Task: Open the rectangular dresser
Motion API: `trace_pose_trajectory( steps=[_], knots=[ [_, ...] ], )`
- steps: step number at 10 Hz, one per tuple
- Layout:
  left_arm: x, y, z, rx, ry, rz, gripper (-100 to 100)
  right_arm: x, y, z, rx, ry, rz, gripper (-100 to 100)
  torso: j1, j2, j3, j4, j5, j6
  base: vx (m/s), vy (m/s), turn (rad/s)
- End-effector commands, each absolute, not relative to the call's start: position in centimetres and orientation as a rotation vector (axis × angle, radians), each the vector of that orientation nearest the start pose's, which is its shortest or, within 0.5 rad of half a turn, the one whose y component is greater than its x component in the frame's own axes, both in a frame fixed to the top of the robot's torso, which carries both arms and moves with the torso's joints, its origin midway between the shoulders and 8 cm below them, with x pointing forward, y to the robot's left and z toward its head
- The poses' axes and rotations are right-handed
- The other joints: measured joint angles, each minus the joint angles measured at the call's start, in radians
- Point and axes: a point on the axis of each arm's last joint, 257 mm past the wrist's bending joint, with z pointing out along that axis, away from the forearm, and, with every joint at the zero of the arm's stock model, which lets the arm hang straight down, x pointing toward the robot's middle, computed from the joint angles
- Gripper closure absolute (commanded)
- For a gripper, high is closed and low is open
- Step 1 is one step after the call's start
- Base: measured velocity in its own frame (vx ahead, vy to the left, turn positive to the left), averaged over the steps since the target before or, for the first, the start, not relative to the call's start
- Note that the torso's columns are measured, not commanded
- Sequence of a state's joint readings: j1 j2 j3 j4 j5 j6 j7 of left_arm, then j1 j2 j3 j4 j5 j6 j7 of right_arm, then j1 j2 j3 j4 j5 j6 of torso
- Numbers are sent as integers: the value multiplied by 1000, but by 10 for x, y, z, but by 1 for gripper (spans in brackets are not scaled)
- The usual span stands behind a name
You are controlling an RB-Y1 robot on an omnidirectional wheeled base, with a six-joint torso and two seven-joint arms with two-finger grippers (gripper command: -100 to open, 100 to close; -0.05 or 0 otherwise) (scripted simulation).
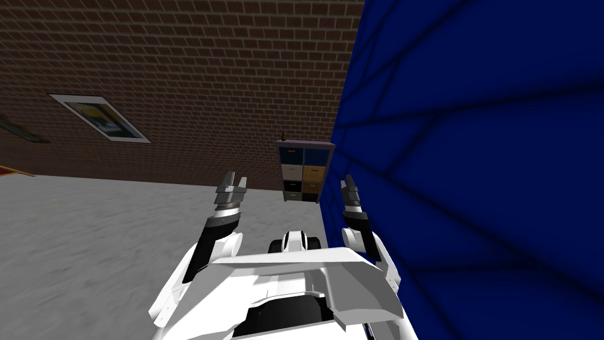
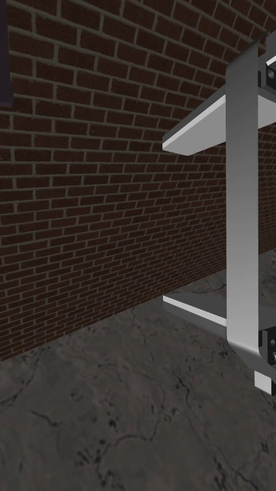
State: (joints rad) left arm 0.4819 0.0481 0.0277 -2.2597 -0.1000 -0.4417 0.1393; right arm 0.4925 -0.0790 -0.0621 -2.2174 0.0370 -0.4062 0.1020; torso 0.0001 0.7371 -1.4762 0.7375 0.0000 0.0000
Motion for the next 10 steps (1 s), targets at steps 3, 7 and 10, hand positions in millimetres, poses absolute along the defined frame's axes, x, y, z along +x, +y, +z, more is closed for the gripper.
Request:
trace_pose_trajectory(
  steps=[3, 7, 10],
  knots=[
    [360, 275, 9, -668, 715, -1328, 0, 388, -288, -15, 527, 893, 966, -100, 0, 1, 0, 1, 0, 0, 22, 3, 17],
    [360, 275, 9, -668, 715, -1328, 0, 405, -281, -10, 426, 937, 848, -100, 0, 1, 0, 0, 0, 0, 20, 5, 22],
    [360, 275, 9, -668, 715, -1328, 0, 424, -273, -3, 333, 966, 736, -100, 0, 1, 0, 0, 0, 0, 23, 3, 25]
  ],
)
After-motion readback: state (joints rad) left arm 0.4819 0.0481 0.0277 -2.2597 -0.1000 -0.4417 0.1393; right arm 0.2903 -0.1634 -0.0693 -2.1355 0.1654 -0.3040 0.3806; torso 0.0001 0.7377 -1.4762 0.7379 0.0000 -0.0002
